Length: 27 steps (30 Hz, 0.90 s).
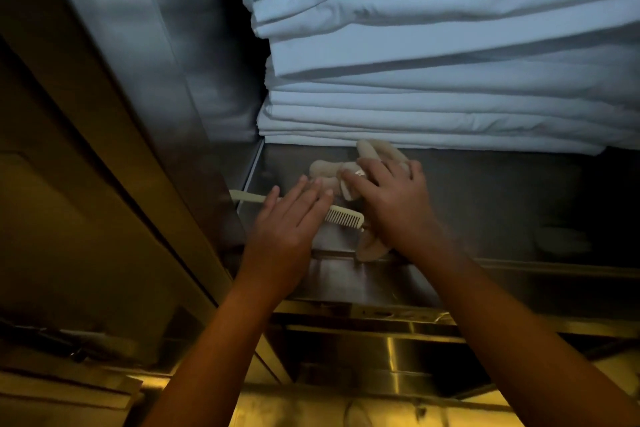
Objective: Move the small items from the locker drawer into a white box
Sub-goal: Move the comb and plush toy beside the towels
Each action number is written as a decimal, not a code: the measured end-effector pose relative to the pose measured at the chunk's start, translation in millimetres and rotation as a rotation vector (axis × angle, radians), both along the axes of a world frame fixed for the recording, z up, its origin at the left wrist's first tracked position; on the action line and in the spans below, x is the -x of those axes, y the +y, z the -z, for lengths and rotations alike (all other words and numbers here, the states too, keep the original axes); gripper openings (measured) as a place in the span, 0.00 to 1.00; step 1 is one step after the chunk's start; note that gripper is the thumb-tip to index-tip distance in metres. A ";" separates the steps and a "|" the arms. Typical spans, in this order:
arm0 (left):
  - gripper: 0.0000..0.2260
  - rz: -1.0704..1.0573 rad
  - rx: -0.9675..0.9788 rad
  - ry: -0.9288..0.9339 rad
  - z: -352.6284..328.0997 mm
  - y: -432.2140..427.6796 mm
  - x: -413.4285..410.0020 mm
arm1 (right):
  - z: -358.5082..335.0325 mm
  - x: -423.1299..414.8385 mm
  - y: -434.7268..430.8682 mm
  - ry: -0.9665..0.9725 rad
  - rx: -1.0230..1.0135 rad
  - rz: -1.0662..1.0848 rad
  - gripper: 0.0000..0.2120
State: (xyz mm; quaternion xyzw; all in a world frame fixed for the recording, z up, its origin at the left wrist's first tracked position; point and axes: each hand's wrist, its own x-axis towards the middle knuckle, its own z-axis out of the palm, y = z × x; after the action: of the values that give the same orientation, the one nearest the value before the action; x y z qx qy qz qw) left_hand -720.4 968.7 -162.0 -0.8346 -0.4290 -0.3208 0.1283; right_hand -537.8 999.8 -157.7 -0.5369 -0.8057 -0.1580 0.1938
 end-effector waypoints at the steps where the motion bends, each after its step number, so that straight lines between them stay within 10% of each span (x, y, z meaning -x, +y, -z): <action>1: 0.19 0.008 -0.006 -0.009 0.6 -0.9 -0.5 | -1.2 -3.0 -6.5 0.012 -0.007 0.014 0.27; 27: 0.17 0.532 0.036 -0.013 -1.5 -104.4 -69.4 | -5.7 -52.8 -227.7 0.047 -0.074 0.507 0.36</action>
State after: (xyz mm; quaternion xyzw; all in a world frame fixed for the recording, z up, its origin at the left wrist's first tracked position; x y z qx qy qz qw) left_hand -651.0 864.2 -160.6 -0.9181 -0.2010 -0.3409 0.0218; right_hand -485.0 772.1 -152.0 -0.7178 -0.6344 -0.2183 0.1863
